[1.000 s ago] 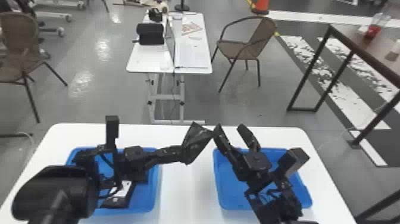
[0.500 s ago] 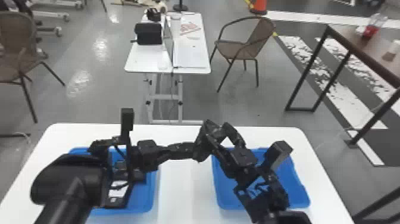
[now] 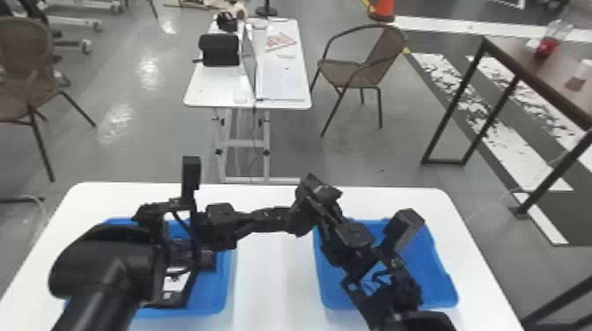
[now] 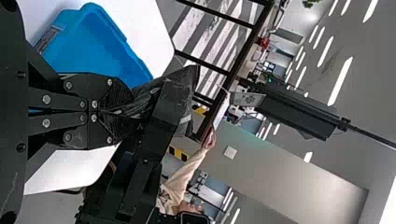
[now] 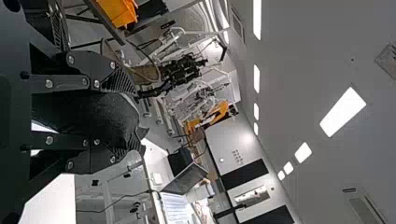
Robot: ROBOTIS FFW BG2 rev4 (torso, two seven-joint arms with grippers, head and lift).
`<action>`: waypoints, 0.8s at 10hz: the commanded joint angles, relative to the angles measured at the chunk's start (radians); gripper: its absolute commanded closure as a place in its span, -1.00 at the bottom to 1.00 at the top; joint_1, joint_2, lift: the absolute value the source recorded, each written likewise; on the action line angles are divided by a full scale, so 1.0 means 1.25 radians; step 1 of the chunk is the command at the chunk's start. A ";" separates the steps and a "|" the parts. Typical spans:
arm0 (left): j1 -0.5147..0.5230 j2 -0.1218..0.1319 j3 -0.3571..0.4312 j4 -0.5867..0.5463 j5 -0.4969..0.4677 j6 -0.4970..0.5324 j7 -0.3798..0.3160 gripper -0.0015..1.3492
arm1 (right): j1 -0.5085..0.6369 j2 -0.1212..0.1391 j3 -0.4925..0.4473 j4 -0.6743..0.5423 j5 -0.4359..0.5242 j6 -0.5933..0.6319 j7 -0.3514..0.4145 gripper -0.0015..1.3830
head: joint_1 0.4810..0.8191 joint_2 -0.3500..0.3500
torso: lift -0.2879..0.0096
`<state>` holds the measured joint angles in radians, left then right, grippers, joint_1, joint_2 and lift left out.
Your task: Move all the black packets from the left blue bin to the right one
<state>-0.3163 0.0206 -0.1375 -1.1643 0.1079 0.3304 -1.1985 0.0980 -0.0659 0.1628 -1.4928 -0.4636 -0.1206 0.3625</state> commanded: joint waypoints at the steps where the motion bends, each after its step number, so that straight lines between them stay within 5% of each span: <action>1: 0.005 -0.004 0.011 0.000 0.000 -0.007 0.006 0.77 | 0.001 0.000 0.000 0.003 -0.002 -0.011 0.000 0.85 | 0.27 -0.37 | 0.94; 2: 0.020 -0.008 0.031 -0.001 0.001 -0.015 0.027 0.31 | 0.001 0.000 -0.003 0.009 -0.010 -0.019 0.001 0.85 | 0.27 -0.36 | 0.94; 3: 0.049 -0.012 0.073 -0.020 0.005 -0.030 0.048 -0.49 | 0.001 0.000 -0.015 0.017 -0.028 -0.024 0.000 0.85 | 0.27 -0.35 | 0.94; 4: 0.089 -0.010 0.115 -0.069 0.014 -0.021 0.073 -0.92 | 0.003 0.000 -0.046 0.022 -0.030 -0.024 0.000 0.85 | 0.27 -0.34 | 0.94; 6: 0.161 0.002 0.180 -0.182 0.035 -0.004 0.113 -0.76 | 0.000 -0.001 -0.112 0.077 -0.068 -0.023 0.001 0.85 | 0.27 -0.31 | 0.94; 7: 0.195 0.008 0.203 -0.237 0.068 -0.003 0.150 -1.00 | -0.006 -0.009 -0.135 0.120 -0.100 -0.021 0.001 0.85 | 0.27 -0.32 | 0.94; 8: 0.229 0.008 0.224 -0.285 0.097 -0.003 0.187 -1.00 | -0.027 -0.022 -0.170 0.187 -0.105 0.014 0.011 0.85 | 0.27 -0.32 | 0.94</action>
<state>-0.0573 0.0299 0.1250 -1.4807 0.2053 0.3264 -0.9690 0.0780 -0.0850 -0.0239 -1.3060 -0.5884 -0.1264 0.3756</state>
